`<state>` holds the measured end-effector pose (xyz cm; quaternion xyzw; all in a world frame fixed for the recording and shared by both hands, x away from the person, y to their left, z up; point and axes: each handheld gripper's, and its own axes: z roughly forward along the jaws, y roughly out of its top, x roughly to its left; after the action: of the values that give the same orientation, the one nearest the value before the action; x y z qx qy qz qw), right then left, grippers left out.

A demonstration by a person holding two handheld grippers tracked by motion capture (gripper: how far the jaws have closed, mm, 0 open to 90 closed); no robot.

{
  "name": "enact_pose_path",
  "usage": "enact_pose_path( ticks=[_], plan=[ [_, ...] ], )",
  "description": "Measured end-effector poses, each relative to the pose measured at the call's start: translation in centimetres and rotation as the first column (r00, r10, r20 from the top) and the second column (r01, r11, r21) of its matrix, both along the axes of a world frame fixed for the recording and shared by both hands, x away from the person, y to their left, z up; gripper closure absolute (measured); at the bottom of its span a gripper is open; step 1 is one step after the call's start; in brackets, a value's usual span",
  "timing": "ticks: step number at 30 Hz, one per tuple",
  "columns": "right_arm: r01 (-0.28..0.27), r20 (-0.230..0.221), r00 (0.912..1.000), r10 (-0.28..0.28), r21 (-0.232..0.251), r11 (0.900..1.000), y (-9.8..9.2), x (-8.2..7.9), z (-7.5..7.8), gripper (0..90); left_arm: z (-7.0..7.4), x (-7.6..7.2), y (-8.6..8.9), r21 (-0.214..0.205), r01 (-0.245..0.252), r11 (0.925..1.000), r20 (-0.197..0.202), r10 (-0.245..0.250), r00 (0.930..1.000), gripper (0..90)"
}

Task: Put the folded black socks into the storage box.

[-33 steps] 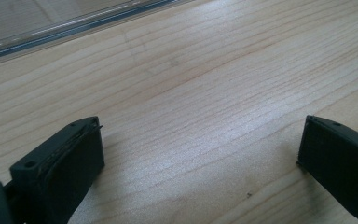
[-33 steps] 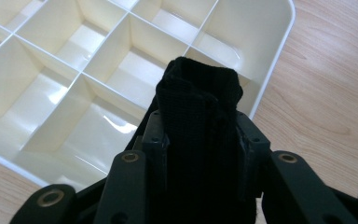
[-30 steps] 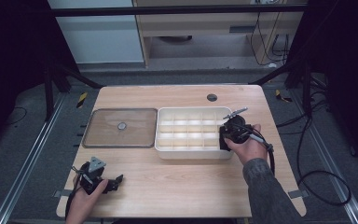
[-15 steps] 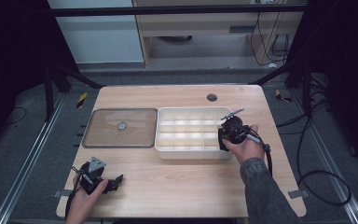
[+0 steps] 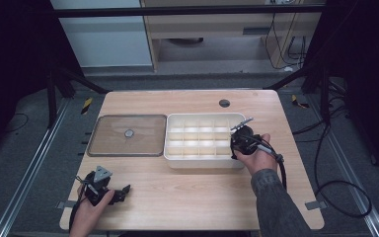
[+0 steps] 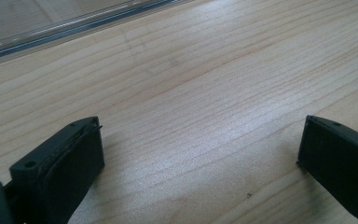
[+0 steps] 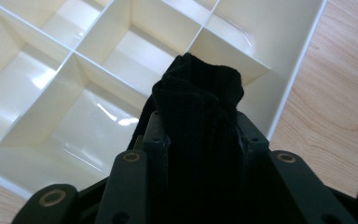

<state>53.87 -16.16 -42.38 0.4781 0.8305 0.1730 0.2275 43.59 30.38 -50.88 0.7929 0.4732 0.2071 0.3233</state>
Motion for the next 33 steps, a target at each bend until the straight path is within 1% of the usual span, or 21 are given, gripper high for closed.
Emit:
enact_pose_path(
  ticks=[4,7,13,18,21,23,26,27,28,29,31,33],
  plan=[
    [-0.005,-0.003,1.0000,0.005,0.005,1.0000,-0.1,0.0,-0.1,64.0,0.0,0.0,0.0,-0.001,0.000,1.0000,-0.001,0.000,1.0000,0.0],
    [-0.002,-0.014,0.9999,0.002,0.013,0.9999,-0.2,0.1,-0.1,63.8,0.0,0.0,0.0,-0.001,0.000,1.0000,-0.001,0.000,1.0000,0.0],
    [-0.005,-0.027,0.9996,0.006,0.013,0.9999,-0.2,0.3,0.1,61.9,0.0,0.0,0.0,0.000,0.000,1.0000,0.002,0.000,1.0000,0.0],
    [-0.008,-0.028,0.9996,0.009,0.043,0.9990,-0.6,0.3,0.4,57.3,0.0,0.0,0.0,-0.004,-0.001,1.0000,0.002,0.001,1.0000,0.0],
    [-0.008,-0.015,0.9999,0.009,0.045,0.9990,-0.8,0.2,0.9,48.8,0.0,0.0,0.0,-0.004,-0.001,1.0000,0.001,0.001,1.0000,0.0],
    [0.000,-0.007,1.0000,0.000,0.066,0.9978,-0.9,-0.1,1.3,40.9,0.0,0.0,0.0,-0.004,-0.001,1.0000,0.002,0.001,1.0000,0.0],
    [-0.002,0.023,0.9997,0.001,0.073,0.9974,-1.2,-0.7,2.1,29.6,0.0,0.0,-0.1,-0.004,-0.001,1.0000,0.002,0.001,1.0000,0.0],
    [-0.002,0.023,0.9997,0.001,0.073,0.9974,-1.2,-0.7,2.1,29.6,0.0,0.0,-0.1,-0.004,-0.001,1.0000,0.002,0.001,1.0000,0.0],
    [-0.007,0.046,0.9989,0.003,0.093,0.9957,-1.5,-1.3,2.9,24.0,0.0,0.0,0.0,-0.003,0.000,1.0000,0.001,0.000,1.0000,0.0],
    [-0.017,0.054,0.9985,0.012,0.102,0.9947,-1.7,-1.4,3.1,22.2,0.0,0.0,-0.1,-0.004,-0.001,1.0000,0.002,0.001,1.0000,0.0],
    [-0.023,0.056,0.9983,0.015,0.133,0.9908,-2.1,-1.8,3.8,16.7,0.0,0.0,-0.1,-0.002,0.000,1.0000,0.001,0.000,1.0000,0.0],
    [-0.019,0.053,0.9985,0.010,0.166,0.9860,-2.7,-2.1,4.3,14.5,0.0,0.0,-0.1,-0.004,-0.002,1.0000,0.001,0.002,1.0000,0.0]
  ],
)
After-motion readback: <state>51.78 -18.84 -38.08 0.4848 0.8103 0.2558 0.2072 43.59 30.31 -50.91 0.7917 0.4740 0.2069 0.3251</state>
